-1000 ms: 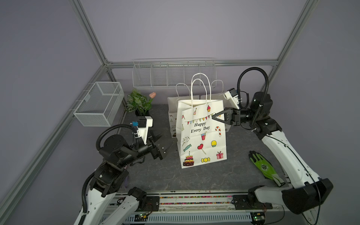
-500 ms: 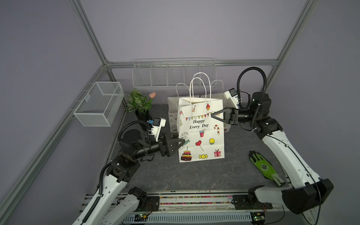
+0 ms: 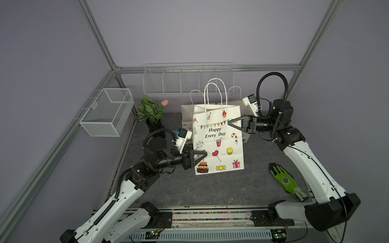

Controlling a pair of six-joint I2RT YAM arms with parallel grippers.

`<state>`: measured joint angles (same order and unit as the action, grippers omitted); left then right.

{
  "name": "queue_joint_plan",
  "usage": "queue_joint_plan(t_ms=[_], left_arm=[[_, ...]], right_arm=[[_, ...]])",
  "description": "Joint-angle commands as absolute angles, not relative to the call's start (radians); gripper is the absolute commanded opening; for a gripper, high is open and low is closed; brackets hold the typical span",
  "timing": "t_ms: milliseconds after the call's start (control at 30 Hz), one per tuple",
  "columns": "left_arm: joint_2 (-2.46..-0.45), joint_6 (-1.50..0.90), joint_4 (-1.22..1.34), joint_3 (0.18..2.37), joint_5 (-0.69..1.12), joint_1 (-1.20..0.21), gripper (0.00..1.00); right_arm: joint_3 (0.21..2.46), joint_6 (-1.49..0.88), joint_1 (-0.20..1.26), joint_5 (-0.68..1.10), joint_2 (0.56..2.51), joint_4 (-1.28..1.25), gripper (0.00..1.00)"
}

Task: Put away the paper bag
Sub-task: Press the paper bag.

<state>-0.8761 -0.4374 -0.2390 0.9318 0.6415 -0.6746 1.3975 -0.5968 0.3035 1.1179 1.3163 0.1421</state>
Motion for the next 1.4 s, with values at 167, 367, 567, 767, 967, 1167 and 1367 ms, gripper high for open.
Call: queue_joint_plan(t_ms=[167, 367, 567, 767, 967, 1167, 1367], left_arm=[[-0.886, -0.416, -0.248, 0.934, 0.634, -0.686, 0.04], [-0.870, -0.419, -0.260, 0.927, 0.641, -0.686, 0.62], [-0.864, -0.430, -0.261, 0.883, 0.682, -0.690, 0.67], [-0.865, -0.423, -0.267, 0.877, 0.677, -0.692, 0.24], [-0.867, -0.402, -0.291, 0.918, 0.635, -0.692, 0.20], [-0.897, -0.340, -0.344, 1.054, 0.539, -0.692, 0.97], [-0.975, -0.308, -0.350, 1.179, 0.515, -0.692, 0.71]], right_arm=[[1.394, -0.632, 0.310, 1.091, 1.279, 0.072, 0.07], [1.398, -0.615, 0.305, 1.076, 1.269, 0.099, 0.07], [1.406, -0.613, 0.279, 1.064, 1.252, 0.112, 0.06], [1.397, -0.652, 0.276, 1.073, 1.250, 0.071, 0.07], [1.379, -0.642, 0.289, 1.099, 1.247, 0.082, 0.07], [1.349, -0.571, 0.319, 1.101, 1.236, 0.155, 0.07], [1.318, -0.539, 0.332, 1.104, 1.212, 0.185, 0.07]])
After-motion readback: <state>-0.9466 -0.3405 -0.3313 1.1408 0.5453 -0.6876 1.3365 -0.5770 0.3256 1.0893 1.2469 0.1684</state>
